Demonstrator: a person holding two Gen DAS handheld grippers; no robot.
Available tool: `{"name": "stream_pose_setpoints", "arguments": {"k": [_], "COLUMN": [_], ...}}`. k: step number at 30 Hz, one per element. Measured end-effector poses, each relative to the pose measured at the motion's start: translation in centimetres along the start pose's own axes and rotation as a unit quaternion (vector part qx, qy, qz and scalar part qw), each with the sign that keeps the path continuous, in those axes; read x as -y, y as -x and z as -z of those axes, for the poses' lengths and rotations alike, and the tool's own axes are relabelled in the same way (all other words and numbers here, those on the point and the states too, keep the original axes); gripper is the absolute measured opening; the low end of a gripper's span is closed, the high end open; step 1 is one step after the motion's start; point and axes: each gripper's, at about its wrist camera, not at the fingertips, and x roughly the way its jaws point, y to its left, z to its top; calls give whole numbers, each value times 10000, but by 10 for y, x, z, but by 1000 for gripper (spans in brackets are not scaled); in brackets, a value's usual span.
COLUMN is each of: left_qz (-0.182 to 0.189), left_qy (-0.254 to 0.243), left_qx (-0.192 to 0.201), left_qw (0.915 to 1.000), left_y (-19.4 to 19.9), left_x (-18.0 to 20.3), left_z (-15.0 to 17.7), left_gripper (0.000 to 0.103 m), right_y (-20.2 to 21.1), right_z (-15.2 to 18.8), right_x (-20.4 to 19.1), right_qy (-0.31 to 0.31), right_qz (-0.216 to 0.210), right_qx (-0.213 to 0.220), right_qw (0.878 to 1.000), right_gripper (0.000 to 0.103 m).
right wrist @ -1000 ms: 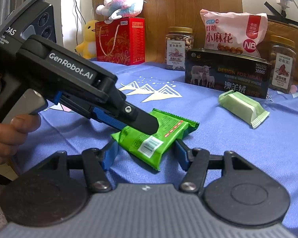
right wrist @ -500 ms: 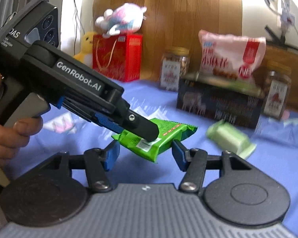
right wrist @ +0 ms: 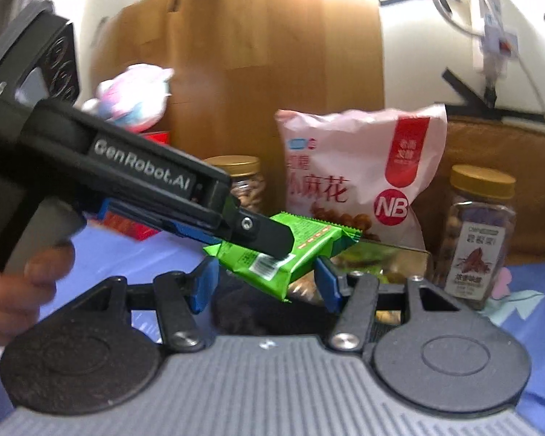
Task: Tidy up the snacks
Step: 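Lift the green bar with the left gripper and lower it into the tin, then move the left gripper to the pale green cake and grasp it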
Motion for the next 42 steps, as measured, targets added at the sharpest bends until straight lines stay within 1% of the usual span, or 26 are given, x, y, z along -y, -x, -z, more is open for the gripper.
{"name": "stream_pose_setpoints", "arguments": {"k": [4, 6, 8, 9, 10, 13, 15, 18, 19, 21, 22, 23, 25, 26, 27, 30, 31, 32, 33, 34, 35, 36, 37, 39, 41, 42], "left_qz": [-126, -235, -342, -352, -345, -268, -145, 232, 371, 524, 525, 454, 353, 331, 266, 191, 175, 135, 142, 237, 314, 327, 344, 354, 324, 303], "left_qy": [246, 290, 278, 285, 310, 395, 383, 340, 337, 255, 172, 94, 98, 126, 143, 217, 239, 186, 200, 285, 386, 439, 473, 569, 574, 580], "left_qx": [-234, -342, -387, -384, -365, -222, -20, 205, 189, -39, -174, -315, -597, -737, -845, -1085, -1021, -986, -991, -1026, -1072, -1072, -1075, -1084, -1057, -1042], "left_qw": [9993, 9987, 9983, 9982, 9983, 9986, 9992, 9989, 9986, 9983, 9983, 9984, 9975, 9966, 9960, 9937, 9943, 9949, 9948, 9940, 9930, 9927, 9925, 9918, 9922, 9924], "left_y": [-37, -51, -60, -62, -61, -49, -29, 3, 8, 8, 2, -6, -23, -32, -40, -53, -52, -49, -46, -43, -40, -38, -35, -26, -19, -14], "left_x": [-18, -24, -27, -28, -28, -25, -18, -10, -8, 0, 5, 10, 14, 16, 17, 18, 18, 20, 20, 18, 15, 13, 12, 7, 6, 6], "left_z": [-11, -11, -8, -6, -5, -4, -2, 12, 21, 39, 49, 60, 75, 81, 87, 101, 106, 109, 111, 112, 113, 116, 117, 122, 127, 131], "left_gripper": [47, 48, 49, 55, 56, 55, 55, 55, 55, 55, 55, 55, 55, 55, 55, 53, 54, 50, 50, 48, 42, 41, 40, 39, 39, 39], "right_y": [-36, -43, -41, -39, -37, -25, -10, 18, 28, 43, 49, 56, 66, 69, 71, 70, 66, 63, 60, 57, 54, 50, 47, 44, 46, 48], "right_z": [-3, 0, 3, 6, 6, 7, 9, 21, 28, 44, 54, 65, 84, 92, 97, 104, 106, 107, 106, 105, 105, 104, 104, 105, 106, 107], "right_x": [9, 13, 17, 21, 25, 29, 33, 48, 51, 63, 70, 75, 80, 80, 77, 61, 55, 50, 42, 36, 28, 20, 14, 6, 3, 3], "right_qy": [-67, -138, -219, -288, -326, -365, -358, -558, -719, -1207, -1521, -1843, -2378, -2577, -2655, -2443, -2326, -2175, -1913, -1715, -1463, -1182, -943, -641, -595, -603], "right_qz": [114, 270, 420, 510, 528, 533, 541, 566, 595, 632, 665, 707, 686, 642, 616, 571, 490, 509, 521, 440, 314, 272, 335, 351, 320, 313], "right_qx": [-275, -280, -158, -101, -105, -73, 35, 55, 30, -105, -200, -278, -365, -411, -456, -642, -742, -822, -880, -941, -1012, -1078, -1132, -1191, -1149, -1132], "right_qw": [9995, 9991, 9988, 9982, 9980, 9979, 9979, 9968, 9956, 9906, 9859, 9799, 9682, 9632, 9611, 9659, 9685, 9713, 9762, 9797, 9835, 9867, 9885, 9902, 9911, 9912], "right_gripper": [63, 65, 77, 78, 79, 79, 79, 79, 79, 79, 79, 79, 79, 79, 79, 79, 78, 78, 78, 78, 78, 78, 76, 62, 54, 52]}}
